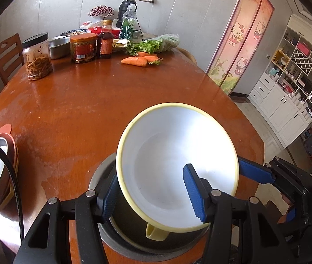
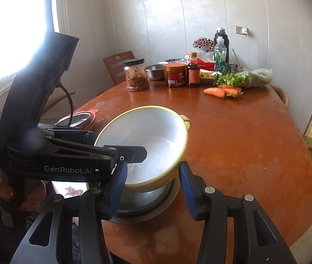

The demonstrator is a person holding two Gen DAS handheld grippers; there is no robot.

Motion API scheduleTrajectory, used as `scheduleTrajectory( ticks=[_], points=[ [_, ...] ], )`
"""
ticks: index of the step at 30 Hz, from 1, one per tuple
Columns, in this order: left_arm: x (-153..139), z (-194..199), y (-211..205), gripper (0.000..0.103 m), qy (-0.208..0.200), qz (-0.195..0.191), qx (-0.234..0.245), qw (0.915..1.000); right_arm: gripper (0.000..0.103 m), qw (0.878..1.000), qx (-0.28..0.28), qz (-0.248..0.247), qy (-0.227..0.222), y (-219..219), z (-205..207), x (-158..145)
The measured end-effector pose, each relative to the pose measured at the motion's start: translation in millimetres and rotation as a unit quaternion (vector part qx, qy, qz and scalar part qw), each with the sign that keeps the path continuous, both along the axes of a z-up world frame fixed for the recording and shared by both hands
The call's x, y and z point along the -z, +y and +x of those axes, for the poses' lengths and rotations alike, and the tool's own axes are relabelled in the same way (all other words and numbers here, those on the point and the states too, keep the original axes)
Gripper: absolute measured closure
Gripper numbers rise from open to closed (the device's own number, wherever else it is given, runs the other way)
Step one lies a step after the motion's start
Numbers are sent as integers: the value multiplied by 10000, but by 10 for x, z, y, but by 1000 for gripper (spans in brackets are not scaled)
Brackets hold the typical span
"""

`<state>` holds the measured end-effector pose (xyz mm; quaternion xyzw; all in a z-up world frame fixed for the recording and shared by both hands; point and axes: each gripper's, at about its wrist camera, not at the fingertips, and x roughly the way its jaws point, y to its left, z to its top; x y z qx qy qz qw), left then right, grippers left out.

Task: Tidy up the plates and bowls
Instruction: 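Lower the cream-yellow bowl into the steel mixing bowl with the left gripper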

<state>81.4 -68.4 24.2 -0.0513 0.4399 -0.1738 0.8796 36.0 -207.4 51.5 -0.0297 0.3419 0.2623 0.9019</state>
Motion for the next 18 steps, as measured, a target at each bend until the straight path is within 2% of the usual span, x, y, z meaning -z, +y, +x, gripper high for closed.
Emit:
scheduleTrajectory(
  ticks=[18],
  points=[
    [59, -105, 52, 48, -14, -31, -9, 10000, 52, 9999, -47, -106, -63, 47, -60, 61]
  ],
)
